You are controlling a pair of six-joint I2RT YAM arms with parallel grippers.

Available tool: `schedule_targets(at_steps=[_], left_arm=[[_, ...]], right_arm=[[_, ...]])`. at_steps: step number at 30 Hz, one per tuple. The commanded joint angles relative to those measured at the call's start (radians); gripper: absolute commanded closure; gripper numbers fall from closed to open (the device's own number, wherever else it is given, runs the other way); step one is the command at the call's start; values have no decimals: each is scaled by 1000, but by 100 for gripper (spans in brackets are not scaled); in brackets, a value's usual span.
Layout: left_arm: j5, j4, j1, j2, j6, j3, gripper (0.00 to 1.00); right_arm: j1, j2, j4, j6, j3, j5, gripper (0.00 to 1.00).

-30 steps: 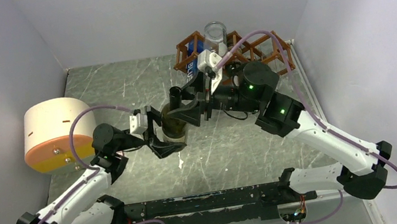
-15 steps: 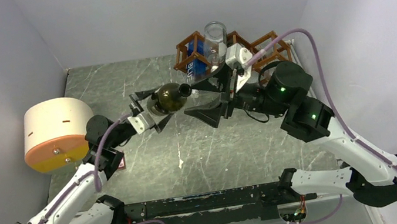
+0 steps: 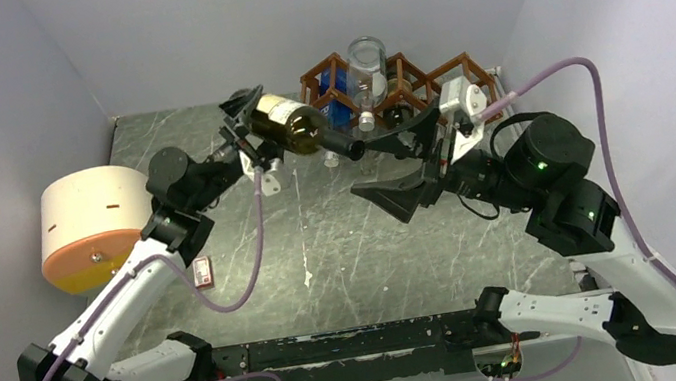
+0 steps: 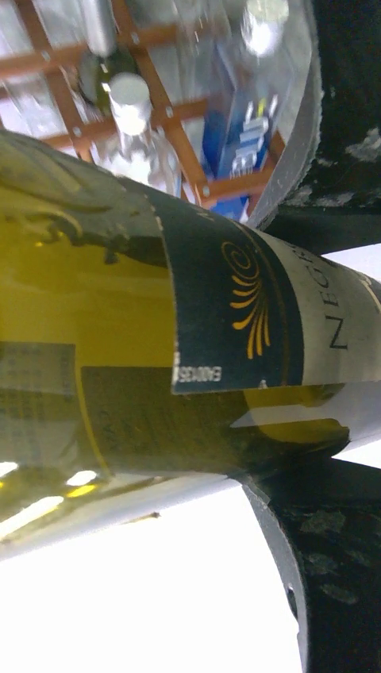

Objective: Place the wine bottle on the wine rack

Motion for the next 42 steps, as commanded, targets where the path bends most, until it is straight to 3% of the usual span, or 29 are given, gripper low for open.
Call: schedule_targets(at_steps=[1, 7, 13, 20, 28, 38, 42], left_arm=[[-18, 11, -4, 51, 280, 159, 93], [-49, 72, -4, 90, 494, 131, 93], [33, 6, -5, 51, 570, 124, 93], [57, -257, -13, 39, 707, 193, 93], [-4, -231, -42, 64, 839, 155, 93], [-5, -188, -64, 49, 859, 103, 93], [-32, -196, -68, 53, 844, 112, 93]], right_arm=[[2, -21, -33, 47, 22, 164, 24], [2, -21, -56, 55, -19, 284, 24], [1, 55, -142, 82, 11, 431, 24], [2, 135, -262, 104, 27, 325, 22], [2, 218, -342, 173, 46, 373, 23], [2, 321, -300, 191, 17, 356, 38], [2, 332, -286, 202, -8, 343, 39]])
